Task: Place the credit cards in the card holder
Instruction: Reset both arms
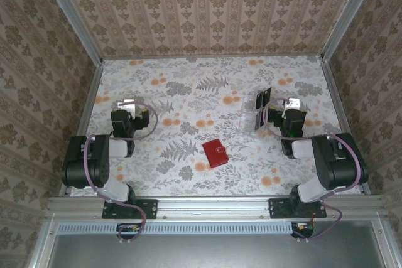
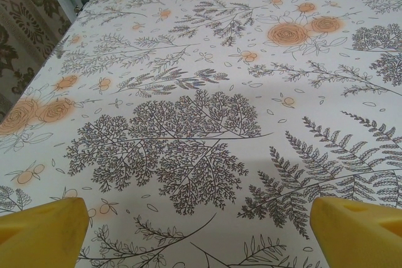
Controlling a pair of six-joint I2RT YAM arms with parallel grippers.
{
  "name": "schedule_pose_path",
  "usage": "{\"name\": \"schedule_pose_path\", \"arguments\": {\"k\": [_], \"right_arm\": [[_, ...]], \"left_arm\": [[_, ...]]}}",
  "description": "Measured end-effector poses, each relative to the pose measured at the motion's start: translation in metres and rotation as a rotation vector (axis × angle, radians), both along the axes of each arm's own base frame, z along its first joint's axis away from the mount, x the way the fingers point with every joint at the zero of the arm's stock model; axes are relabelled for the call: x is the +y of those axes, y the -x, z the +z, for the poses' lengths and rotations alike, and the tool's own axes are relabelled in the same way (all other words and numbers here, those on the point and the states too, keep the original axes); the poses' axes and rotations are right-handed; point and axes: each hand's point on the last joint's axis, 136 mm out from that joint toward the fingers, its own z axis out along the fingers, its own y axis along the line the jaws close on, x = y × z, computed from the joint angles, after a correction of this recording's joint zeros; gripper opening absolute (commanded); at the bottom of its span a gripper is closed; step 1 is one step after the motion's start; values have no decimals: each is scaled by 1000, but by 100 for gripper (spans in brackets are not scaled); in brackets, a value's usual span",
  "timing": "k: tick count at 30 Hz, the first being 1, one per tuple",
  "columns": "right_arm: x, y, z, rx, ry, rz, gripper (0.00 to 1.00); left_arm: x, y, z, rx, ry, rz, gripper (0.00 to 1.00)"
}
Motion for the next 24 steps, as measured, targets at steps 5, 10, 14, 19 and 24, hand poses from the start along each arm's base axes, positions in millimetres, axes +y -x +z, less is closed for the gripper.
{"name": "schedule_pose_path", "arguments": {"k": [5,10,14,19,24], "right_arm": [[-3,-3,4,-11,10,-2,100],[-3,-4,6,-19,13,0,100],[-3,-4,6,-19,13,0,100],[-3,-4,6,-19,13,0,100],[-3,-7,10,-30,13,-1,100]], "left_arm": [[0,0,0,0,0,0,100],[0,0,0,0,0,-1,100],[-1,0,0,0,1,-3,100],[-1,0,0,0,1,-4,100],[-1,0,0,0,2,-4,100]]}}
